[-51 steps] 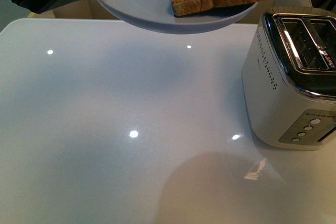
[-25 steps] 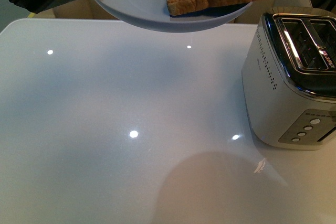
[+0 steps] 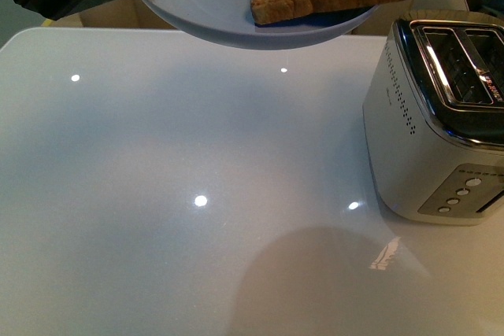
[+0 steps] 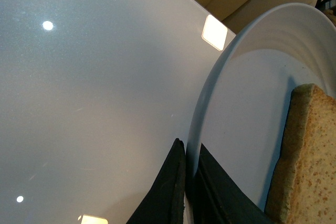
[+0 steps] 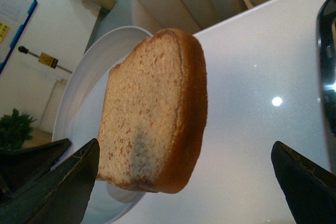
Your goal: Left arm holds plate, right arm toasts bread
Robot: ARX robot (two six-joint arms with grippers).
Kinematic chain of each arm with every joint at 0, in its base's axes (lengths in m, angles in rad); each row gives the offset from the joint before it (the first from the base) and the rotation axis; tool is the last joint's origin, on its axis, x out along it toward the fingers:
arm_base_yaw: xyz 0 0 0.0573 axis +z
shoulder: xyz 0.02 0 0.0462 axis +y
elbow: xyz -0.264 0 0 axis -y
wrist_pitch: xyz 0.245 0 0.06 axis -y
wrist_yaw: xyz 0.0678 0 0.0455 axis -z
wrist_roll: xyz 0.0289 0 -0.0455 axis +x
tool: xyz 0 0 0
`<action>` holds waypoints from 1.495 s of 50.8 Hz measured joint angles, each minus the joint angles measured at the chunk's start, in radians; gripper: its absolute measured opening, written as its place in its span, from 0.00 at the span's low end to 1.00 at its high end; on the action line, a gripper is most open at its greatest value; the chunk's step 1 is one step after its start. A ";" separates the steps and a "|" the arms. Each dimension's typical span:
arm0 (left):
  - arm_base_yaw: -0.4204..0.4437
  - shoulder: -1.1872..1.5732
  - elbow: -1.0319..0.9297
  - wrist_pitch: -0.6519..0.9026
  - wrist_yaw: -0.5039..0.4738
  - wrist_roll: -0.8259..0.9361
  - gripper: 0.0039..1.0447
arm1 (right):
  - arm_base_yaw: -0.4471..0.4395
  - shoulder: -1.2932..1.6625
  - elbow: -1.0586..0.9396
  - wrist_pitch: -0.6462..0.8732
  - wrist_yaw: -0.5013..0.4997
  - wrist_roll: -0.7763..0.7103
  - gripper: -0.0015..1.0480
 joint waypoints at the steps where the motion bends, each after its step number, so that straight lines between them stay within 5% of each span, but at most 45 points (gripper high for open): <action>1: 0.000 0.000 0.000 0.000 0.000 0.000 0.03 | 0.005 0.005 0.002 0.003 0.002 0.002 0.92; 14: 0.000 0.000 0.000 0.000 0.000 0.000 0.03 | 0.048 0.072 0.023 0.042 0.023 0.047 0.91; 44: 0.000 0.000 0.000 0.000 0.001 -0.001 0.03 | 0.027 0.046 0.025 0.067 -0.004 0.131 0.04; 59: 0.000 0.000 0.000 0.000 0.002 -0.005 0.03 | -0.035 -0.046 0.076 0.025 0.045 0.074 0.03; 76: 0.000 0.000 0.000 0.000 0.001 -0.006 0.03 | -0.112 -0.143 0.194 -0.098 0.283 -0.324 0.03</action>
